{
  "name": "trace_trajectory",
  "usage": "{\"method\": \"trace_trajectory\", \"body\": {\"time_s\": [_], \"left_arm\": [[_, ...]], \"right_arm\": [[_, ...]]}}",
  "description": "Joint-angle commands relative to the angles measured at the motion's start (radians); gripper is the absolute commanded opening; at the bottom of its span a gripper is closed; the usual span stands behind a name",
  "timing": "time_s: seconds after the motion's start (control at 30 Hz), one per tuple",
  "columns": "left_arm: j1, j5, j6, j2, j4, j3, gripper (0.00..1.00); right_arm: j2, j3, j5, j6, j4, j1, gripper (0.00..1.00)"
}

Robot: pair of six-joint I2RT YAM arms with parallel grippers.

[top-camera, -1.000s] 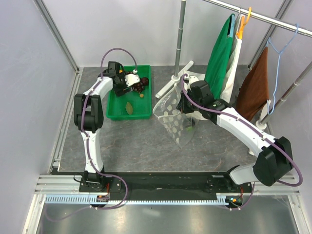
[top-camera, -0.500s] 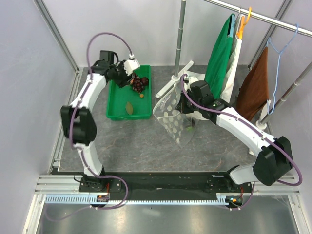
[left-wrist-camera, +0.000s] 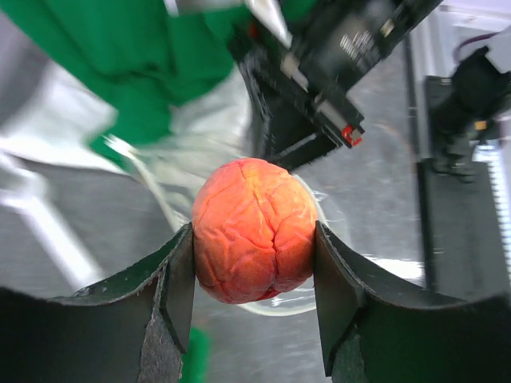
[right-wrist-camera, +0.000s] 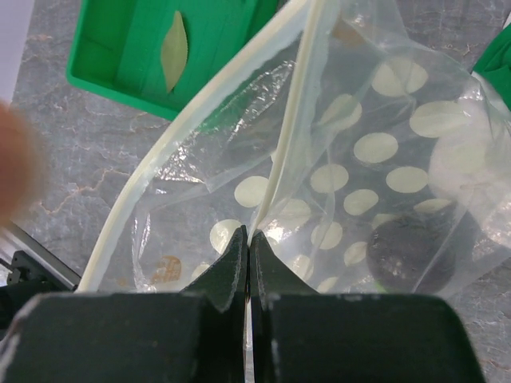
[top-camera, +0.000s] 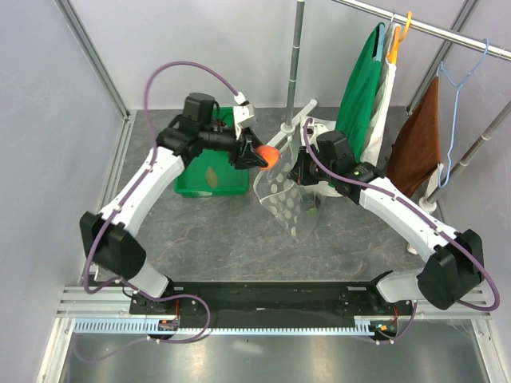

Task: Place the food in the zip-top bag and seal the zipper
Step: Place the fake fruit in the zipper food storage bag.

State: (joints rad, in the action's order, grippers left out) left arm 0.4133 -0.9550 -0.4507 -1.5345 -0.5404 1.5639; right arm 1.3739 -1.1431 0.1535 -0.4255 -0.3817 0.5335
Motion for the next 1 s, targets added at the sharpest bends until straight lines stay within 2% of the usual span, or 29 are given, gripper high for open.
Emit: {"method": "trace_trajectory", "body": {"time_s": [0.0, 0.17, 0.37, 0.47, 0.5, 0.53, 0.63, 0.77, 0.83, 0.93, 0.97], "left_arm": [[0.047, -0.039, 0.204, -0.078, 0.08, -0.038, 0.41], [0.097, -0.022, 0.245, -0.137, 0.083, -0.042, 0.46], [0.166, 0.081, 0.26, -0.174, 0.083, -0.041, 0.48], [0.173, 0.157, 0.256, -0.174, 0.077, -0.036, 0.66], [0.173, 0.188, 0.247, -0.17, 0.054, -0.022, 0.74], [0.17, 0.202, 0.222, -0.159, 0.045, -0.018, 0.78], [0.156, 0.226, 0.193, -0.135, 0.016, -0.004, 0.99], [0.118, 0.228, 0.185, -0.115, -0.016, 0.039, 1.0], [0.057, 0.249, 0.257, -0.113, 0.025, 0.065, 1.0], [-0.034, 0.333, 0.3, -0.141, 0.085, 0.105, 1.0], [-0.048, 0.436, 0.276, -0.16, 0.106, 0.108, 1.0]], "right_arm": [[-0.058, -0.018, 0.018, -0.018, -0.005, -0.015, 0.0], [-0.088, 0.003, 0.041, -0.019, -0.006, -0.026, 0.0], [-0.093, 0.013, 0.052, -0.019, -0.006, -0.029, 0.0], [-0.096, 0.016, 0.049, -0.019, -0.006, -0.036, 0.0], [-0.098, 0.019, 0.05, -0.019, -0.008, -0.036, 0.0], [-0.101, 0.02, 0.05, -0.016, -0.009, -0.038, 0.0], [-0.102, 0.025, 0.049, -0.016, -0.01, -0.043, 0.0], [-0.104, 0.02, 0.052, -0.015, -0.011, -0.044, 0.0], [-0.107, 0.017, 0.054, -0.013, -0.014, -0.047, 0.0], [-0.11, 0.011, 0.06, -0.009, -0.016, -0.046, 0.0], [-0.111, 0.008, 0.06, -0.009, -0.014, -0.047, 0.0]]}}
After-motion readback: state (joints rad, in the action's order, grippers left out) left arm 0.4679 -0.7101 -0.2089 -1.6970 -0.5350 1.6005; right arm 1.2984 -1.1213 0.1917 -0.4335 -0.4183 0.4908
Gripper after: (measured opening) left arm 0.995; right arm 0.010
